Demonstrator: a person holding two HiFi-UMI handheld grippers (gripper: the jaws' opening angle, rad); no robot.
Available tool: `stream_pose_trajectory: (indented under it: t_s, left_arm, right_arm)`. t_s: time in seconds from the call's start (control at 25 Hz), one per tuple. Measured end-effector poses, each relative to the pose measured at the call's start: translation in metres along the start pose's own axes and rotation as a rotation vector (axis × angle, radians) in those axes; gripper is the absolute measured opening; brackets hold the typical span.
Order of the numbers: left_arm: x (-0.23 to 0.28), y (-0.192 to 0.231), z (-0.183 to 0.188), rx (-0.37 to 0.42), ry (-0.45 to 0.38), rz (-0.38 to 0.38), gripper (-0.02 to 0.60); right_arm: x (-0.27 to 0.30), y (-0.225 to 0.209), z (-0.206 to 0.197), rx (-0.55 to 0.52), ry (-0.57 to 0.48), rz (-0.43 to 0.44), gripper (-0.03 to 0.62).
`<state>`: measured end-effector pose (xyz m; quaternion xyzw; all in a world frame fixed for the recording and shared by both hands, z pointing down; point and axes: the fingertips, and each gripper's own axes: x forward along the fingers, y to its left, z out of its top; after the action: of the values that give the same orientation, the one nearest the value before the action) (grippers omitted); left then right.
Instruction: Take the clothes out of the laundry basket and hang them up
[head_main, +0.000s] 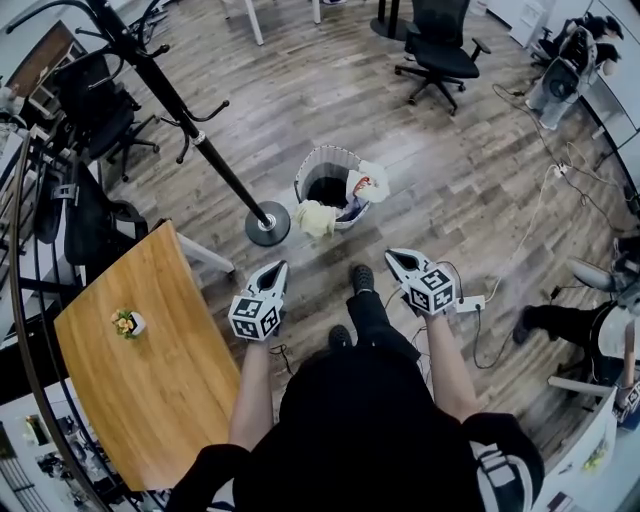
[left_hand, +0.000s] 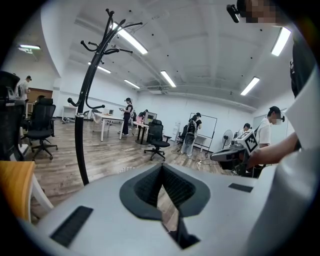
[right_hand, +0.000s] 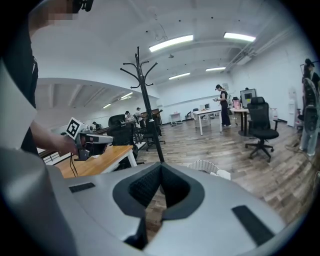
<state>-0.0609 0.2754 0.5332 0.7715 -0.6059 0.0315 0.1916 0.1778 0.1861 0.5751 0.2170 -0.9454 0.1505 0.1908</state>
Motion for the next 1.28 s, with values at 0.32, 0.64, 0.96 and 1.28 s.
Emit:
stream_pose_trajectory:
  t_s: [0.32, 0.64, 0.96, 1.28]
  left_arm:
    - [0.006, 0.020, 0.001, 0.002, 0.015, 0.021, 0.021]
    - [0.025, 0.025, 0.006, -0.017, 0.021, 0.041, 0.021]
    - [0.045, 0.035, -0.002, -0.045, 0.054, 0.059, 0.021]
    - [0.077, 0.047, 0.000, -0.070, 0.083, 0.075, 0.021]
  right_arm:
    - [0.030, -0.005, 0.008, -0.013, 0.005, 0.009, 0.008]
    - [0.044, -0.024, 0.012, -0.005, 0.019, 0.033, 0.008]
    - [0.065, -0.035, 0.009, 0.002, 0.057, 0.066, 0.008]
    - [0.090, -0.060, 0.011, 0.016, 0.092, 0.091, 0.008]
